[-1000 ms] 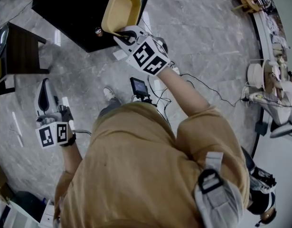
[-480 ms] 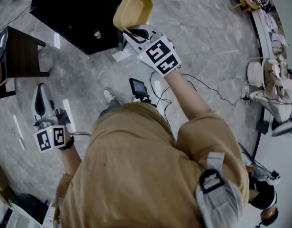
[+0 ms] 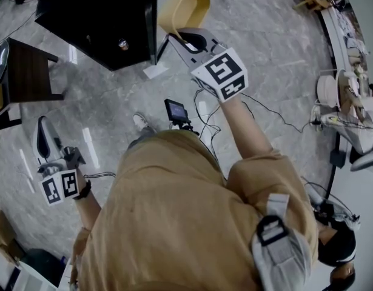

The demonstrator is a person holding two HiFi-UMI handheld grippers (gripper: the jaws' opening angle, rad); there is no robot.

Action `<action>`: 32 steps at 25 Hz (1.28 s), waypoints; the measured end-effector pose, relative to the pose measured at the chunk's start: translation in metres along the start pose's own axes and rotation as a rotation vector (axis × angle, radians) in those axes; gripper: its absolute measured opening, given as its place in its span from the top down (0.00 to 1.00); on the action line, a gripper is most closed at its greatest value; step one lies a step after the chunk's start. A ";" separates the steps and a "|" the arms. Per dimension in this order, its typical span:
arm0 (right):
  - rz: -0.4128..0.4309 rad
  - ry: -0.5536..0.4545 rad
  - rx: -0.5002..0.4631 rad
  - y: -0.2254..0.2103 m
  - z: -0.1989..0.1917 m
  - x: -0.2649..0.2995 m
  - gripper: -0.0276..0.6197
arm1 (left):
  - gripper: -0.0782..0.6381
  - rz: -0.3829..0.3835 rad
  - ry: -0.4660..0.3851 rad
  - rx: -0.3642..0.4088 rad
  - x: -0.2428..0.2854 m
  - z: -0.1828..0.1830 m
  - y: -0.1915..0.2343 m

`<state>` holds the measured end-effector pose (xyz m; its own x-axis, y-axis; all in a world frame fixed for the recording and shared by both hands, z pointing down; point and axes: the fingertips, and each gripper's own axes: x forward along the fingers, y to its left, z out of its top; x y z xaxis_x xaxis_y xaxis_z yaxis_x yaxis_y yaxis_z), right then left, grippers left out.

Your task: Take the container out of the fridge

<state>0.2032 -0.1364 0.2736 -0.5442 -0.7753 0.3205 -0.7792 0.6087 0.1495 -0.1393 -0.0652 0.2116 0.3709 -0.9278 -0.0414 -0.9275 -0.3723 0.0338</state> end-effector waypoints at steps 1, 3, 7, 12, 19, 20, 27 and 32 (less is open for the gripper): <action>-0.007 -0.010 0.008 -0.002 0.003 -0.005 0.95 | 0.89 0.005 -0.001 0.003 -0.002 0.002 0.001; -0.021 -0.030 0.020 -0.005 0.008 -0.012 0.95 | 0.89 0.019 -0.005 0.008 -0.005 0.006 0.007; -0.048 -0.048 0.005 -0.007 0.019 -0.027 0.95 | 0.89 0.052 -0.027 0.015 -0.013 0.016 0.018; -0.080 -0.058 -0.009 -0.005 0.032 -0.050 0.95 | 0.89 0.060 -0.048 0.029 -0.022 0.032 0.025; -0.120 -0.113 0.065 -0.003 0.044 -0.075 0.95 | 0.89 0.074 -0.068 0.011 -0.029 0.043 0.034; -0.123 -0.116 0.068 -0.002 0.045 -0.078 0.95 | 0.89 0.073 -0.072 0.006 -0.030 0.044 0.035; -0.128 -0.131 0.076 0.008 0.051 -0.088 0.95 | 0.89 0.070 -0.079 0.007 -0.037 0.050 0.036; -0.119 -0.144 0.076 0.013 0.055 -0.093 0.95 | 0.89 0.074 -0.086 0.003 -0.042 0.053 0.032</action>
<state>0.2260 -0.0657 0.1940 -0.4812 -0.8605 0.1672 -0.8591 0.5009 0.1051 -0.1870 -0.0369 0.1612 0.2957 -0.9471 -0.1249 -0.9525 -0.3022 0.0368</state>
